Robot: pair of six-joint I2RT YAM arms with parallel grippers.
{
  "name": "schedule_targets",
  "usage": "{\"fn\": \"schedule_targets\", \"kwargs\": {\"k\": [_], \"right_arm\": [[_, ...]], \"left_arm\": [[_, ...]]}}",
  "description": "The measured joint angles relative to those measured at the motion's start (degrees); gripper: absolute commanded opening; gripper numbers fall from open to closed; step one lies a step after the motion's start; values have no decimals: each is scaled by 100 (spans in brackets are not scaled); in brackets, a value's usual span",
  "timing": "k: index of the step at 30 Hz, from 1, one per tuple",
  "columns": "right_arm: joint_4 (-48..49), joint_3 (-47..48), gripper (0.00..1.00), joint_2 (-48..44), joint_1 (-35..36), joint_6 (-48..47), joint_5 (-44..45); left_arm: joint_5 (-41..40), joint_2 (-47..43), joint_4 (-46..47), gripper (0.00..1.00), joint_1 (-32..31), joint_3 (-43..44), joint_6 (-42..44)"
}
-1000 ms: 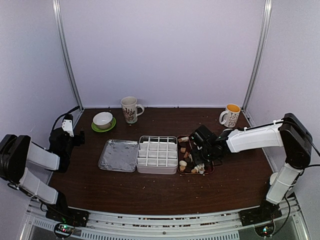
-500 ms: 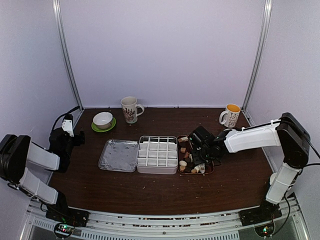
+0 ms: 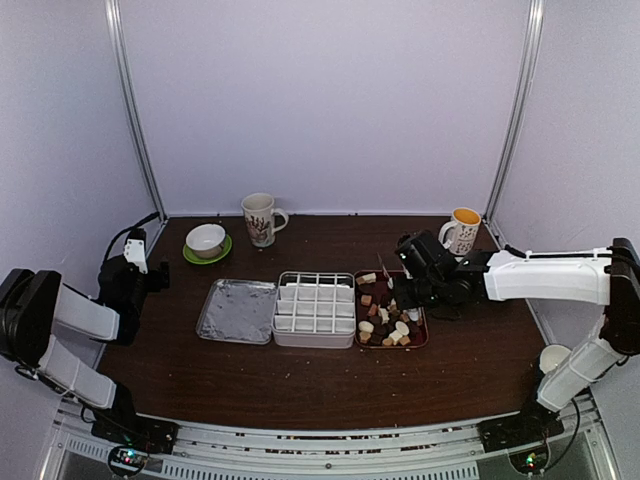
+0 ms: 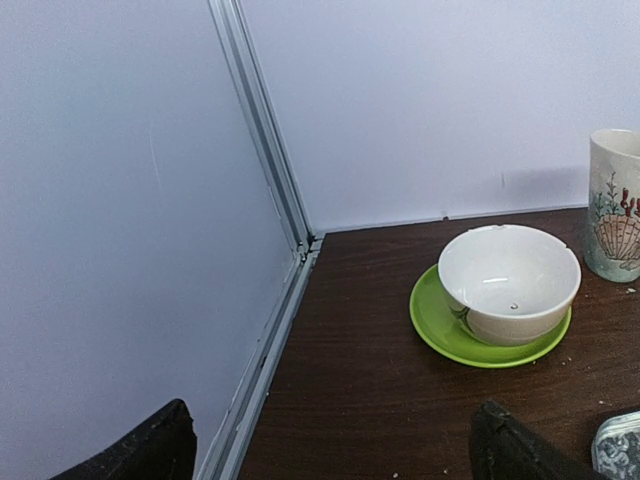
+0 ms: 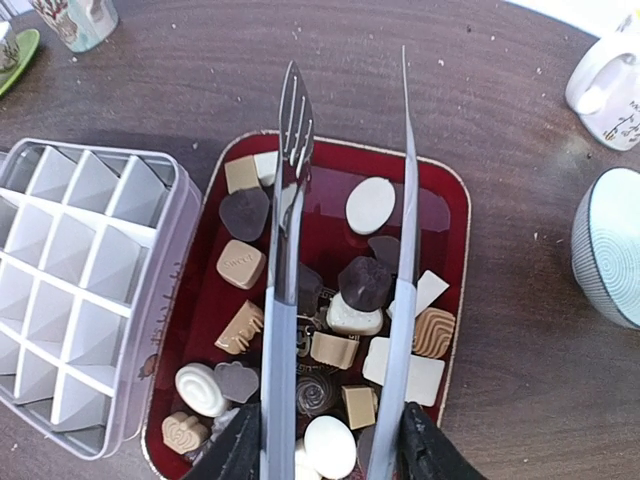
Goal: Pack the chocolate
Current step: Pick up the clamp from the plate, then pick up the fake chocolate from the plate.
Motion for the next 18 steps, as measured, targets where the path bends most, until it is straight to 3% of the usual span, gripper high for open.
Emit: {"fn": "schedule_targets", "kwargs": {"k": [18], "right_arm": [[-595,0,43,-385,0,-87,-616]], "left_arm": [[0,0,0,98,0,0,-2]]}}
